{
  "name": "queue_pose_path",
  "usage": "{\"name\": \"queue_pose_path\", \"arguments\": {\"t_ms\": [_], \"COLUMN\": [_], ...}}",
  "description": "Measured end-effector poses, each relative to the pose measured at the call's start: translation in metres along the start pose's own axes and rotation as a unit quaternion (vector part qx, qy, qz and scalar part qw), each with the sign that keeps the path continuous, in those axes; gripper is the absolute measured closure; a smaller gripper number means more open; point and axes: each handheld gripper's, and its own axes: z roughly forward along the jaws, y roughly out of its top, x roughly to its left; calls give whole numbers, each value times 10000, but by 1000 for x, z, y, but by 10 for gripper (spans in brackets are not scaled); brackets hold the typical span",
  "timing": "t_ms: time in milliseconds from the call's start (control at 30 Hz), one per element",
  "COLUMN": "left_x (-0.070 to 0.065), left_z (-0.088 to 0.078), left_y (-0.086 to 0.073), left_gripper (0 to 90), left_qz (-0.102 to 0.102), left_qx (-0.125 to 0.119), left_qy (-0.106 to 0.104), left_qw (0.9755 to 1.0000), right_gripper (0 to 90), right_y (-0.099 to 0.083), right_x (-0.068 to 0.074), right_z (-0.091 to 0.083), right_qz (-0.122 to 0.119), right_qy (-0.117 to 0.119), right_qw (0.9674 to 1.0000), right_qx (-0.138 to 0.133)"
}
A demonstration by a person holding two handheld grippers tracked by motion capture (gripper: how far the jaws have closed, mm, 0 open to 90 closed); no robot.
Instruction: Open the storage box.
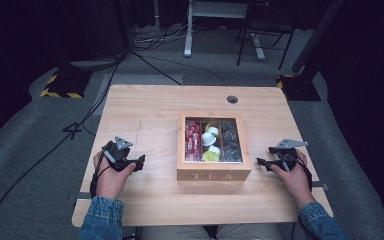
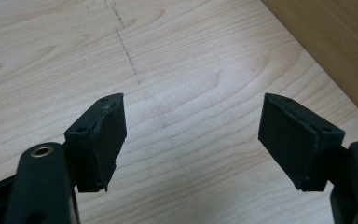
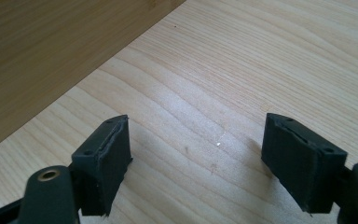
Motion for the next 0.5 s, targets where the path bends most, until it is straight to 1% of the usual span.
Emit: {"name": "queue_pose_path", "arguments": {"t_ms": [67,200,367,467,500], "left_x": [-4,-14,-28,-37,-42], "left_z": [-5,-13,-21,-24,-25], "left_y": [3,11,18,21,23], "left_gripper": [236,238,241,248,251], "left_qz": [26,170,334,405,475], "left_qx": [-42,-97,-170,-132,-79], "left_qy": [-58,-145,-326,-454,-452], "left_qw": [10000,9997,9988,9981,9978], "right_gripper": [238,238,238,237,237], "right_y": [0,0,0,0,0], "right_x": [0,0,0,0,0], "right_z": [0,0,0,0,0], "right_qz": [-1,0,0,-4,0], "right_qy": [0,0,1,1,5], "right_qw": [10000,10000,10000,10000,10000], "right_qx": [0,0,-1,-1,-4]}}
